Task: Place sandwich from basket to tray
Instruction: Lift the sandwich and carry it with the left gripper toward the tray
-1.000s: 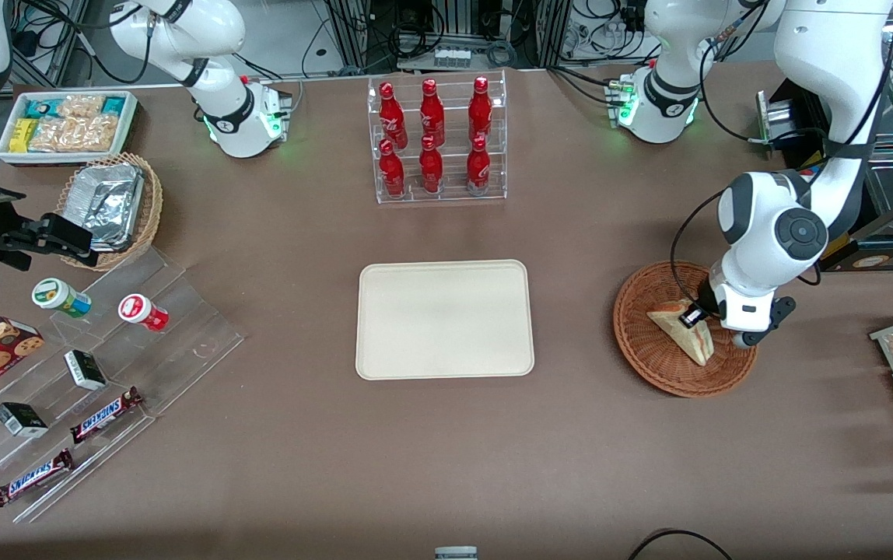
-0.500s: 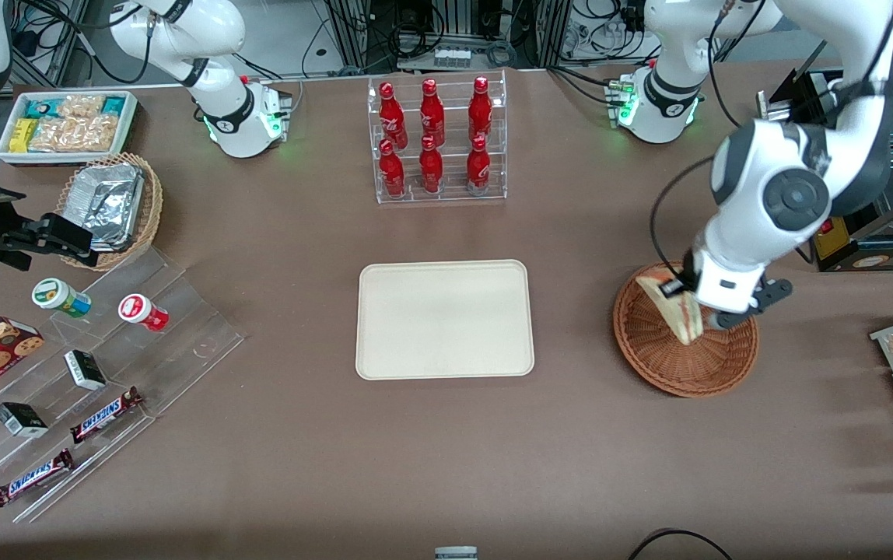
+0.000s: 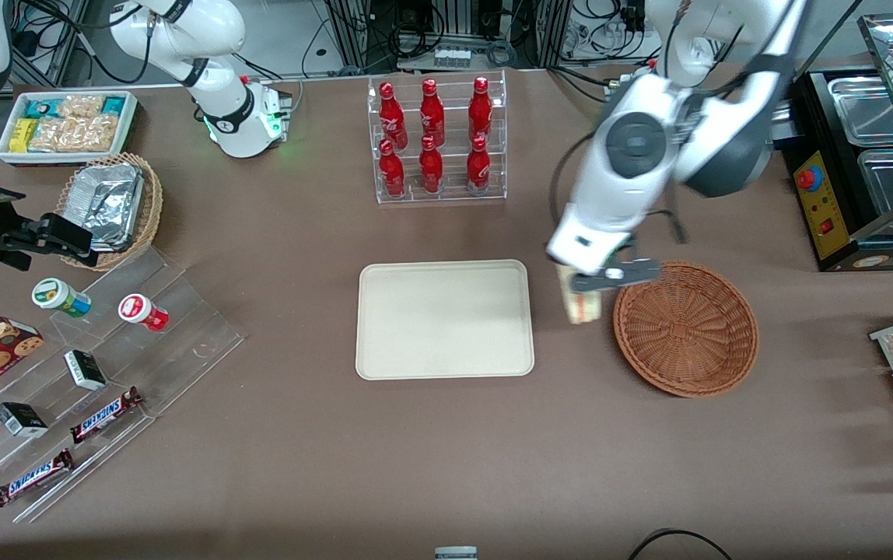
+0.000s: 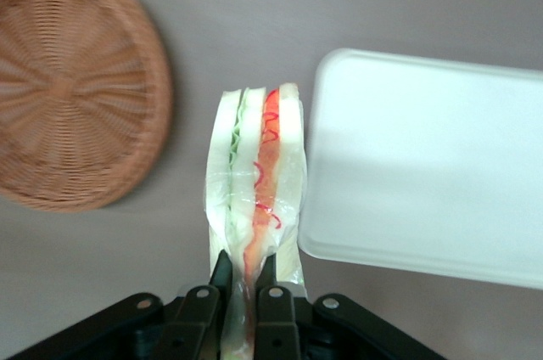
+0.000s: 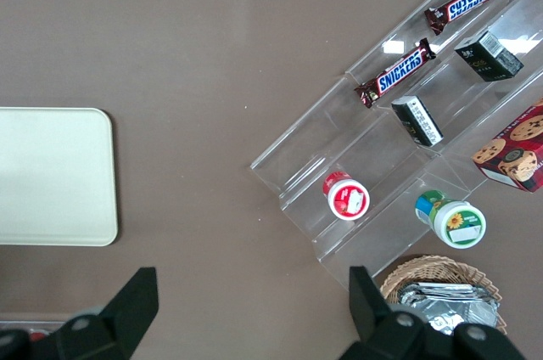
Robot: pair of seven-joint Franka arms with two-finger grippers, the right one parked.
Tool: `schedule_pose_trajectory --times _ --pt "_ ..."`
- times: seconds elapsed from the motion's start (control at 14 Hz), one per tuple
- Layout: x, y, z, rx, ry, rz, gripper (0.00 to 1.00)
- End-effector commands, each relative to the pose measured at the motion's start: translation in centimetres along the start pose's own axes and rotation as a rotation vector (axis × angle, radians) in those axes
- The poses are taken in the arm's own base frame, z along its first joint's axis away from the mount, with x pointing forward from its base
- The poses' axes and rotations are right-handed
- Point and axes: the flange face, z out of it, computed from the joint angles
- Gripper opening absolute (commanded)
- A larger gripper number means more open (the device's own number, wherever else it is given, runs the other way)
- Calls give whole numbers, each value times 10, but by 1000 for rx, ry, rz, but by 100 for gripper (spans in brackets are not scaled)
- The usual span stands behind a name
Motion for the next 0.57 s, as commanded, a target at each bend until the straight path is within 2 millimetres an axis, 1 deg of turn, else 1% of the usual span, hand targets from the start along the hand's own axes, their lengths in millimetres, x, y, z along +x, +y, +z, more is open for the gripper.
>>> schedule_pose_trajectory --times 0.0,0.07,0.21,0.36,0.5 --pt "5 79 32 -7 -24 39 0" --pt "4 108 44 -16 -21 27 0" --pt "-9 155 67 -27 -16 60 0" --pt "-23 186 92 -48 0 51 0" --pt "-31 205 117 -65 36 56 0"
